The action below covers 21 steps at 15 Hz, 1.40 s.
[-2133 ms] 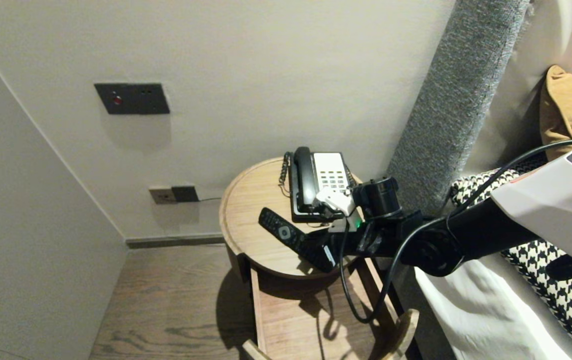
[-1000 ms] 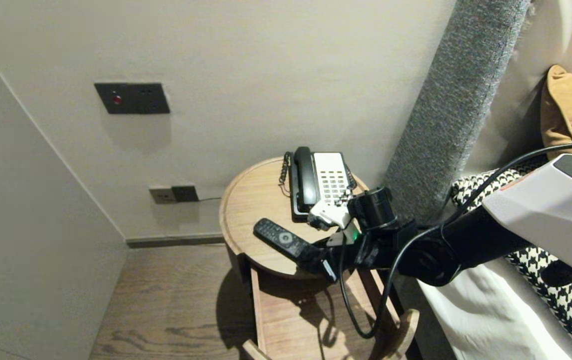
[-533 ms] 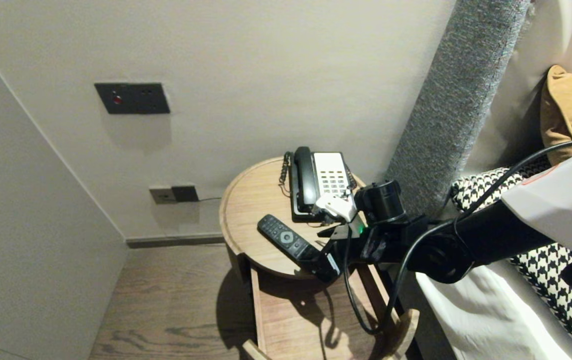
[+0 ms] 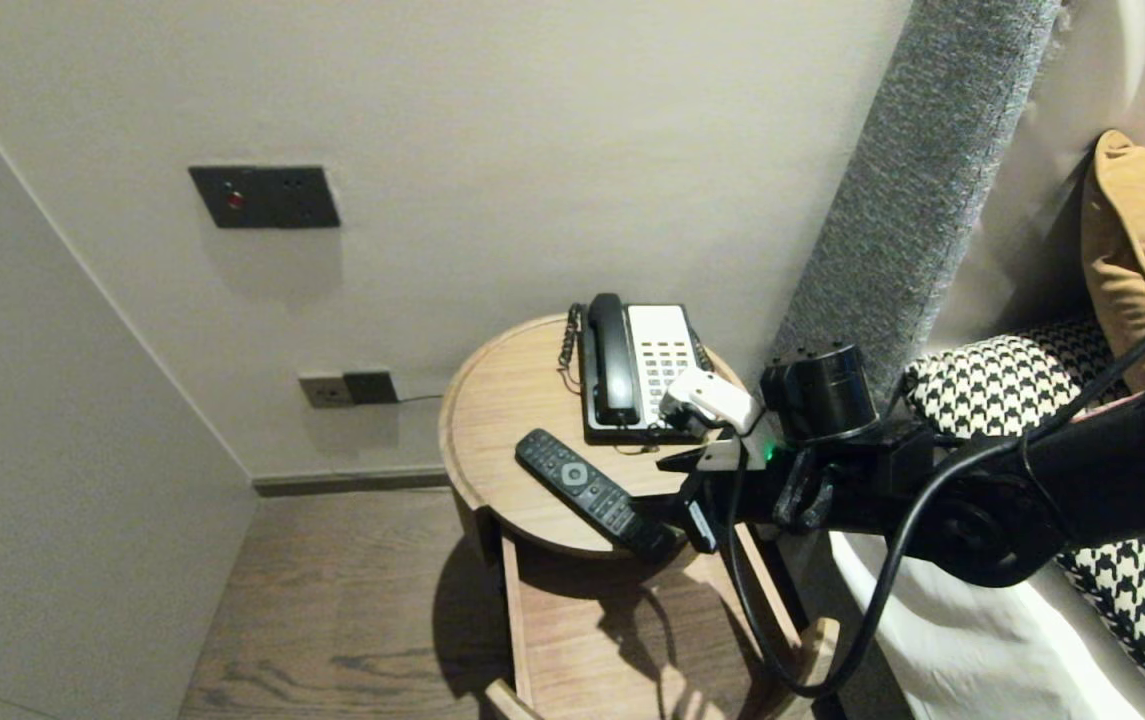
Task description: Close the nightstand drawer
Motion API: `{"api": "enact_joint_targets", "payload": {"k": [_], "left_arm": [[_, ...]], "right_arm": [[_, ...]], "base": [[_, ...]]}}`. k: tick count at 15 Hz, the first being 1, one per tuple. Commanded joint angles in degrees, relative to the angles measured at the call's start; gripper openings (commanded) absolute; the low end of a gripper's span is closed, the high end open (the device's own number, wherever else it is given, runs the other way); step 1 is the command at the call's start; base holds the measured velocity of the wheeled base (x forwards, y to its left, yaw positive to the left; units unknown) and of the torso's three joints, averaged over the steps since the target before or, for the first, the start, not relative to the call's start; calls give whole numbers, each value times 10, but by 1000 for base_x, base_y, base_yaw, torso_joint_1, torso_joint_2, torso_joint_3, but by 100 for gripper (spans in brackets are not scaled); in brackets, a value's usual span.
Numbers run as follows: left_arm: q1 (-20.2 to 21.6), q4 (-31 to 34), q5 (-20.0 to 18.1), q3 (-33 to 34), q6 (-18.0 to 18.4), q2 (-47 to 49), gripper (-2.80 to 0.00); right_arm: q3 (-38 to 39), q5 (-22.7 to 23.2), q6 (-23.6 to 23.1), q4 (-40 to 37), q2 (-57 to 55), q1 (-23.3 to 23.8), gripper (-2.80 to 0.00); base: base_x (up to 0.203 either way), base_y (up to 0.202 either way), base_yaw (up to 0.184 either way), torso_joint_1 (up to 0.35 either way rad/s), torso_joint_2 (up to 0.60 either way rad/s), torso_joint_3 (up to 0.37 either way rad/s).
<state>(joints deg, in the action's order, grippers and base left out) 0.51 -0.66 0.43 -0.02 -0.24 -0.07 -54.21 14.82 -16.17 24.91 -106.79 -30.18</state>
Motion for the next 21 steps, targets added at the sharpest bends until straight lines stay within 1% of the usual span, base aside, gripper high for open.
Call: {"api": "enact_joint_targets", "payload": {"k": [1, 4, 5, 7, 9, 12, 15, 19, 21], "left_arm": [[0, 0, 0, 0, 0, 0, -280], [0, 0, 0, 0, 0, 0, -280], [0, 0, 0, 0, 0, 0, -280], [0, 0, 0, 0, 0, 0, -280], [0, 0, 0, 0, 0, 0, -280], [0, 0, 0, 0, 0, 0, -280], [0, 0, 0, 0, 0, 0, -280], [0, 0, 0, 0, 0, 0, -280], [0, 0, 0, 0, 0, 0, -280]], "right_arm": [[27, 0, 10, 2, 52, 3, -280], [62, -9, 77, 4, 113, 6, -280], [80, -16, 91, 8, 132, 15, -280], [124, -22, 108, 24, 177, 39, -280], [171, -24, 119, 58, 219, 67, -280], [266, -41, 143, 133, 278, 96, -280], [362, -77, 162, 232, 296, 119, -280], [505, -92, 165, 354, 297, 126, -280], [559, -93, 165, 401, 294, 126, -280]], "base": [[0, 0, 0, 0, 0, 0], [0, 0, 0, 0, 0, 0], [0, 0, 0, 0, 0, 0], [0, 0, 0, 0, 0, 0], [0, 0, 0, 0, 0, 0], [0, 0, 0, 0, 0, 0], [0, 0, 0, 0, 0, 0], [0, 0, 0, 0, 0, 0], [0, 0, 0, 0, 0, 0]]}}
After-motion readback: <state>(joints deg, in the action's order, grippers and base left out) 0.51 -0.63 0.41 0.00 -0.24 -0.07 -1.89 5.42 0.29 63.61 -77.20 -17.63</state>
